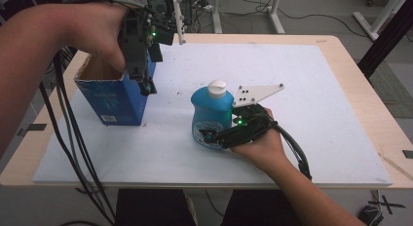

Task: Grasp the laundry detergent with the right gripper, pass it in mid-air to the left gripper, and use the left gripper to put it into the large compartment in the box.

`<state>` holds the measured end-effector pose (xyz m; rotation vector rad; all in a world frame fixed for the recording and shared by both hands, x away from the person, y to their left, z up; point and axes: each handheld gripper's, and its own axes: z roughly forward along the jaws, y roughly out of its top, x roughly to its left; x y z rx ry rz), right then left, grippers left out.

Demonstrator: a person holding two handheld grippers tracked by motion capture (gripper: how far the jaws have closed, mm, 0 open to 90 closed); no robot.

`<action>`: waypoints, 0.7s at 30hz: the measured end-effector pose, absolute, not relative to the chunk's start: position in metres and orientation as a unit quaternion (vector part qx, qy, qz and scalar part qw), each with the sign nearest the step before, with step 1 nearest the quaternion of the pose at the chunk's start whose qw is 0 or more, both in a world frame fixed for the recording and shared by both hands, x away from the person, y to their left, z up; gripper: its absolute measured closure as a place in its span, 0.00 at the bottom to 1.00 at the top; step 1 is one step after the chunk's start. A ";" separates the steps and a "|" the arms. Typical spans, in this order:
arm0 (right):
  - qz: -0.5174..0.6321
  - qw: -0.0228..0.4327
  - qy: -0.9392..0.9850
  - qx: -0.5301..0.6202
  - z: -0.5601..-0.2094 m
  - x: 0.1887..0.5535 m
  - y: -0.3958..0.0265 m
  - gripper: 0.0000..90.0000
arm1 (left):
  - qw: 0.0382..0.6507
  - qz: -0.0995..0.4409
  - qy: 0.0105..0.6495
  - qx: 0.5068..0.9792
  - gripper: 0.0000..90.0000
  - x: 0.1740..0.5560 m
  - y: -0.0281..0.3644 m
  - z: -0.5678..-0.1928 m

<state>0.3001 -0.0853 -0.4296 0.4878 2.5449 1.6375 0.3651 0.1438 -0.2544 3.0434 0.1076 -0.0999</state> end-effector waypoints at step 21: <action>0.539 0.060 0.826 0.152 -0.430 0.297 -0.086 0.49 | 0.047 -0.035 0.034 0.998 0.02 0.364 0.142 -0.257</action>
